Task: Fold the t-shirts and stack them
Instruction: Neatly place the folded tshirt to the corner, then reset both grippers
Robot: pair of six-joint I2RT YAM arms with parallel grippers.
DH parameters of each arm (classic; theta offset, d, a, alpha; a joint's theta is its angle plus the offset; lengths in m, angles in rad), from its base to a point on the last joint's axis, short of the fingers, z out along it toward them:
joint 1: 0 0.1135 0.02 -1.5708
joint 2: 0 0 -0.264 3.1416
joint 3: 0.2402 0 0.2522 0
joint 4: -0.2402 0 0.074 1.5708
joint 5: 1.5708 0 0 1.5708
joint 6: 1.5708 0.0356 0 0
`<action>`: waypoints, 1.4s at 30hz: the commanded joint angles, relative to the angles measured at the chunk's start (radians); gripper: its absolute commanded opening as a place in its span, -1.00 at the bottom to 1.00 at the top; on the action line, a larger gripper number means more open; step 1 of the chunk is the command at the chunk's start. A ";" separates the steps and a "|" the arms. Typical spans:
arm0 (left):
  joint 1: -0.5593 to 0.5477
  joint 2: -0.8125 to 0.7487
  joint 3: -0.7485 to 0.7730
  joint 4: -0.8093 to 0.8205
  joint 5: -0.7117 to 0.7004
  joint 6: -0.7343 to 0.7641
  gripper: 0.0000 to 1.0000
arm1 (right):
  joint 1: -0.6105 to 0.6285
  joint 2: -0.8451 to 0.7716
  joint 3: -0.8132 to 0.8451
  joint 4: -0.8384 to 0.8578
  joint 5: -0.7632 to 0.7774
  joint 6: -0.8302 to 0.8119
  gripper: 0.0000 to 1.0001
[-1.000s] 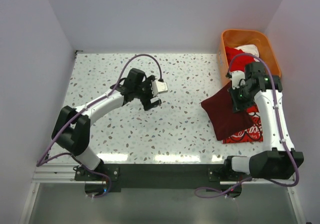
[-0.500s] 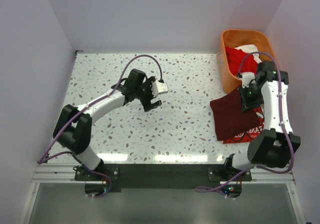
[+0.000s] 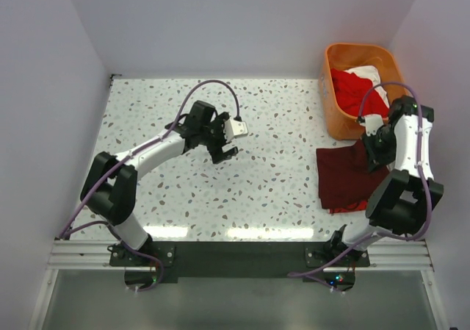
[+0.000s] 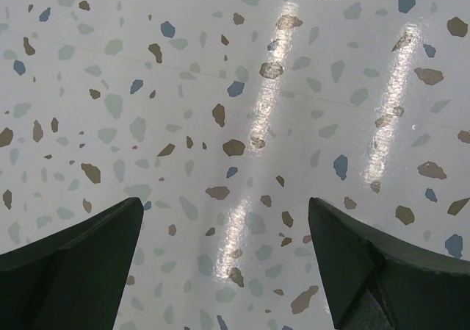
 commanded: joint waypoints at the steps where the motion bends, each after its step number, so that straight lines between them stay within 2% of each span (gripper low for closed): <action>1: 0.004 0.005 0.049 -0.011 0.022 -0.011 1.00 | -0.023 0.031 -0.006 -0.058 0.054 -0.104 -1.00; 8: 0.004 0.007 0.054 -0.022 0.022 -0.028 1.00 | -0.045 0.077 -0.053 0.072 0.095 -0.156 -1.00; 10: 0.004 0.002 0.052 -0.027 0.017 -0.026 1.00 | -0.046 0.084 -0.070 0.104 0.115 -0.165 -0.90; 11: 0.004 0.002 0.050 -0.031 0.012 -0.025 1.00 | -0.048 0.086 -0.076 0.118 0.126 -0.165 -0.82; 12: 0.004 -0.002 0.050 -0.031 0.011 -0.025 1.00 | -0.049 0.086 -0.081 0.132 0.144 -0.168 -0.54; 14: 0.004 -0.006 0.046 -0.034 0.005 -0.025 1.00 | -0.054 0.084 -0.084 0.176 0.167 -0.169 -0.20; 15: 0.004 -0.010 0.044 -0.033 0.003 -0.026 1.00 | -0.055 0.086 -0.081 0.187 0.175 -0.172 0.06; 20: 0.004 -0.025 0.023 -0.033 0.002 -0.037 1.00 | -0.075 0.112 -0.003 0.242 0.224 -0.188 0.46; 22: 0.004 -0.029 0.018 -0.034 -0.001 -0.046 1.00 | -0.080 0.112 0.033 0.256 0.244 -0.199 0.53; 26: 0.013 -0.041 0.012 -0.028 -0.009 -0.095 1.00 | -0.080 0.101 0.091 0.255 0.247 -0.218 0.93; 29: 0.046 -0.047 0.024 -0.027 0.026 -0.147 1.00 | -0.078 0.097 0.148 0.195 0.180 -0.219 0.94; 35: 0.161 -0.039 0.098 -0.022 0.130 -0.402 1.00 | -0.025 0.061 0.212 0.060 -0.041 -0.153 0.97; 39: 0.269 -0.019 0.162 -0.065 0.184 -0.509 1.00 | 0.134 0.012 0.189 0.077 -0.183 -0.028 0.97; 42: 0.364 -0.002 0.193 -0.119 0.230 -0.581 1.00 | 0.266 -0.017 0.154 0.164 -0.233 0.084 0.97</action>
